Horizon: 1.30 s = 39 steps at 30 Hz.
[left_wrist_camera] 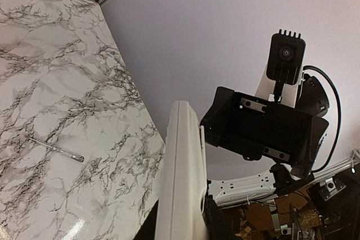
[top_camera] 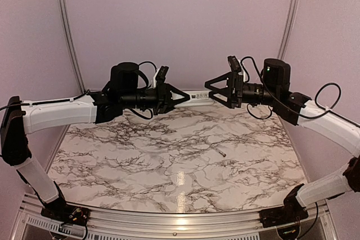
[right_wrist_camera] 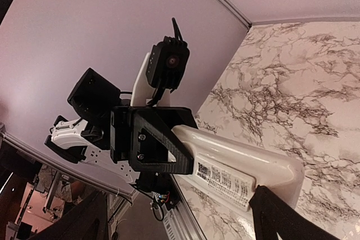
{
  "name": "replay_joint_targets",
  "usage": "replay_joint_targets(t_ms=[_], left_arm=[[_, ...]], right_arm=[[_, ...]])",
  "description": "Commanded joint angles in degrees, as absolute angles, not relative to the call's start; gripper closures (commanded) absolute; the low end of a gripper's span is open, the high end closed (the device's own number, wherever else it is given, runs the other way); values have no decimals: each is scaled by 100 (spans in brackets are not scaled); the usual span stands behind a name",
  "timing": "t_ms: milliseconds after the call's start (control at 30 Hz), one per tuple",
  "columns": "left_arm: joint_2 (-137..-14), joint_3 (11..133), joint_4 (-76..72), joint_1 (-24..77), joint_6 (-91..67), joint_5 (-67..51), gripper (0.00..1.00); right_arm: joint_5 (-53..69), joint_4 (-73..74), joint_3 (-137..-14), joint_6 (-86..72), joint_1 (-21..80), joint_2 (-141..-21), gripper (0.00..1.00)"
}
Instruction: Unload the batteries from the remote control
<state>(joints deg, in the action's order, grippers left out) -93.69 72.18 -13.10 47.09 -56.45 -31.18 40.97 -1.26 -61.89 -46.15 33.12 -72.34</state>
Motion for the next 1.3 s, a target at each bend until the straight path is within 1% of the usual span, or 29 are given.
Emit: replay_joint_targets(t_ms=[0,833,1267], left_arm=[[-9148,7361,-2642,5019,-5630,-3976,100],[-9325,7537,-2898,5019,-5789,-4105,100],[-9314,7416,-3136,5019,-5738,-4239,100]], right_arm=[[4898,-299,-6091,-4784,3568,-7426,12],[5108,-433,-6192,-4873,3568,-7426,13],[5400,-800,-6213,-5172,3568,-7410,13]])
